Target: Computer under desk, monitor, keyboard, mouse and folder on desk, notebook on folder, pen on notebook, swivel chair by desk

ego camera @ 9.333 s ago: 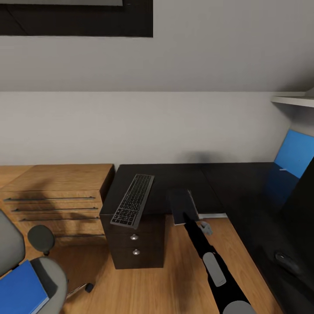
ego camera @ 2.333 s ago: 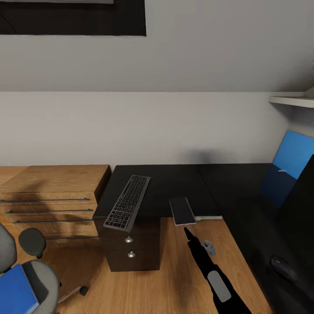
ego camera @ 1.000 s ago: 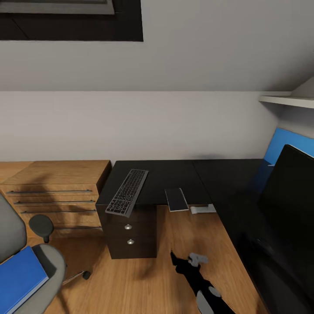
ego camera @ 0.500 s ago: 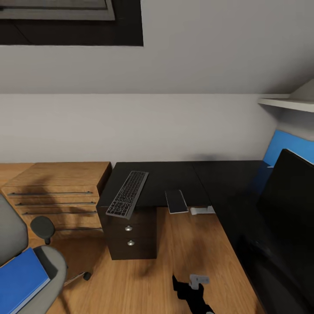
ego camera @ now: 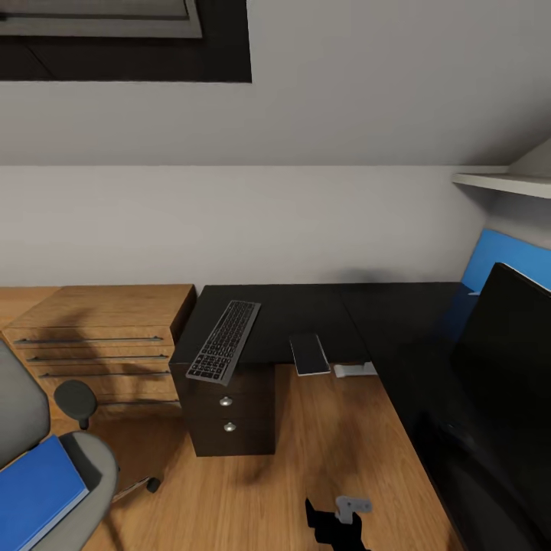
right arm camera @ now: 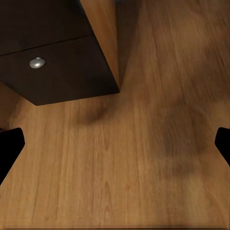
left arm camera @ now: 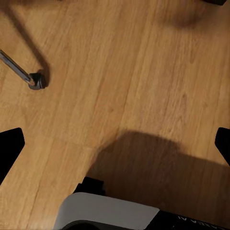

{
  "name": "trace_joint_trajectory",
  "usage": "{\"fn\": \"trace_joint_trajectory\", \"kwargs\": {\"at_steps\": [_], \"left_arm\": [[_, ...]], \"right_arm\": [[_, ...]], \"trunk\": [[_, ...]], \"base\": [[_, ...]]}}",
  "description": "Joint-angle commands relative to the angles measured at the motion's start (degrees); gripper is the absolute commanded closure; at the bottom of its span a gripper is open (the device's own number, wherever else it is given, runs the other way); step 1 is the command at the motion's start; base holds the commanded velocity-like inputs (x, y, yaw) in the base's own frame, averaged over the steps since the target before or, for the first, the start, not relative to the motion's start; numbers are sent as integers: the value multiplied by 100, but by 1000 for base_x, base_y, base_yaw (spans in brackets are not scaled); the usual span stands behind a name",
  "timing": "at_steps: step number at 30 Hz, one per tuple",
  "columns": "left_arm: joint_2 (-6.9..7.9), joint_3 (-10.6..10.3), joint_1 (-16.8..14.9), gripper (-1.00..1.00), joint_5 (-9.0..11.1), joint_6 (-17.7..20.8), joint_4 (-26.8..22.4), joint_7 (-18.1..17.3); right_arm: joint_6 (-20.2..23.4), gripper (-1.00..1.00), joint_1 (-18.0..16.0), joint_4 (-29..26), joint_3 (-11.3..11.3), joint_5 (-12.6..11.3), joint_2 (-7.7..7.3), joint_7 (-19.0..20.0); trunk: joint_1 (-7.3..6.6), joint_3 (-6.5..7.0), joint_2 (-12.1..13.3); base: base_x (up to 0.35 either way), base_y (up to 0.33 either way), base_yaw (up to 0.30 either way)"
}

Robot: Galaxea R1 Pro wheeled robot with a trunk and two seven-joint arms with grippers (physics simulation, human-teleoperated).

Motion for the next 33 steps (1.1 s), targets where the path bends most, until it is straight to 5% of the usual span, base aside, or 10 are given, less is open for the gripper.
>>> {"fn": "trace_joint_trajectory", "kwargs": {"at_steps": [1, 17, 33], "left_arm": [[5, -13, -3, -100, 7, -18, 2, 21], [26, -4, -3, -100, 12, -23, 2, 19], [26, -4, -3, -100, 13, -21, 1, 21]], "right_arm": [[-22, -100, -5, 10, -48, -17, 0, 50], [-267, -100, -3, 109, -47, -8, -2, 47], [-289, -100, -4, 116, -47, -6, -3, 47]], "trunk": [[0, -6, -4], [0, -6, -4], [0, -6, -4]], "base": [[0, 0, 0], [-4, 0, 0], [-188, -18, 0]]}}
